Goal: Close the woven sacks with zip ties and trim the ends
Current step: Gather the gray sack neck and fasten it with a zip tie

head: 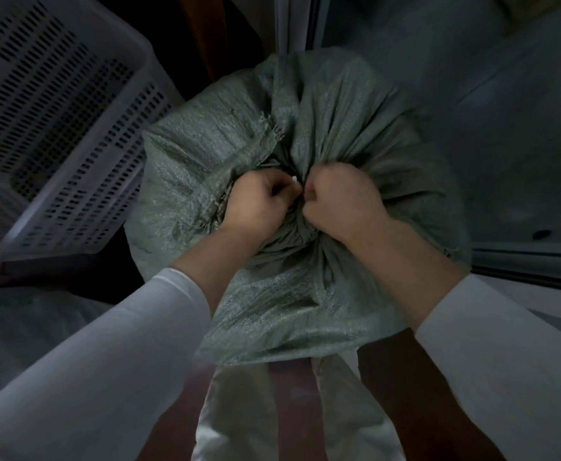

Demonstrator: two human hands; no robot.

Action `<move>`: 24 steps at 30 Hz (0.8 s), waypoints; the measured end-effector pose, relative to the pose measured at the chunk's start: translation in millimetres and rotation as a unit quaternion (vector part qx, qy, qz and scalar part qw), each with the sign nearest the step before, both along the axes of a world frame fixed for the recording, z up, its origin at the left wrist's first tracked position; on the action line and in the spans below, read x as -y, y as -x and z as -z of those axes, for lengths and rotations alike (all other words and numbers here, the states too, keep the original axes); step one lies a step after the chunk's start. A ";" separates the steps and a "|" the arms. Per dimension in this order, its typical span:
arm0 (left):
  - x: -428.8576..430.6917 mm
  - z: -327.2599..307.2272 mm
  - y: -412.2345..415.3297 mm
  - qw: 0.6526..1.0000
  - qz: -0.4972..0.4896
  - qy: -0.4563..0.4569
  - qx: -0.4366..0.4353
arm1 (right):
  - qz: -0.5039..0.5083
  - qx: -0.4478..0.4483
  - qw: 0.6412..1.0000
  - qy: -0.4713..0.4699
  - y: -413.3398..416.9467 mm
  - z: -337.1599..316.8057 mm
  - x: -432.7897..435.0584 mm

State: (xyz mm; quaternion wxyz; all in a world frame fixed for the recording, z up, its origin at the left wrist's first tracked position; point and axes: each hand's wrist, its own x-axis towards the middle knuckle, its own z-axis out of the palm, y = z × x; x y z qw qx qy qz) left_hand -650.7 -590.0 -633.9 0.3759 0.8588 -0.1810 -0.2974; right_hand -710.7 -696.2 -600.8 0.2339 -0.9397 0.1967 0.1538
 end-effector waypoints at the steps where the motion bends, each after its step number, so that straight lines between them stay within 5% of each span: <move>1: 2.4 -2.4 -1.7 0.999 -0.030 0.003 -0.038 | 0.030 0.012 0.999 -0.017 3.4 5.3 3.0; 4: 6.2 -2.4 -6.1 0.986 -0.097 0.022 -0.135 | 0.164 0.053 0.975 -0.142 15.6 20.9 12.3; 7: 4.9 -0.9 -7.5 0.983 -0.094 0.062 -0.148 | 0.305 0.110 0.894 -0.311 24.2 26.9 14.6; 10: 4.1 -0.9 -5.9 0.981 -0.080 0.121 -0.130 | 0.342 0.148 0.834 -0.408 24.7 24.6 13.8; 13: 6.2 0.6 0.0 0.973 -0.111 0.167 -0.117 | 0.286 0.171 0.872 -0.358 20.4 26.3 16.6; 18: 12.0 5.1 6.4 0.967 -0.149 0.193 -0.074 | 0.092 0.205 0.964 -0.139 15.8 21.8 13.5; 21: 13.7 5.2 6.9 0.965 -0.147 0.201 -0.082 | -0.018 0.245 0.965 -0.087 19.4 20.5 12.3; 24: 13.5 4.4 7.5 0.962 -0.158 0.204 -0.087 | 0.027 0.241 0.958 -0.149 18.9 23.9 17.1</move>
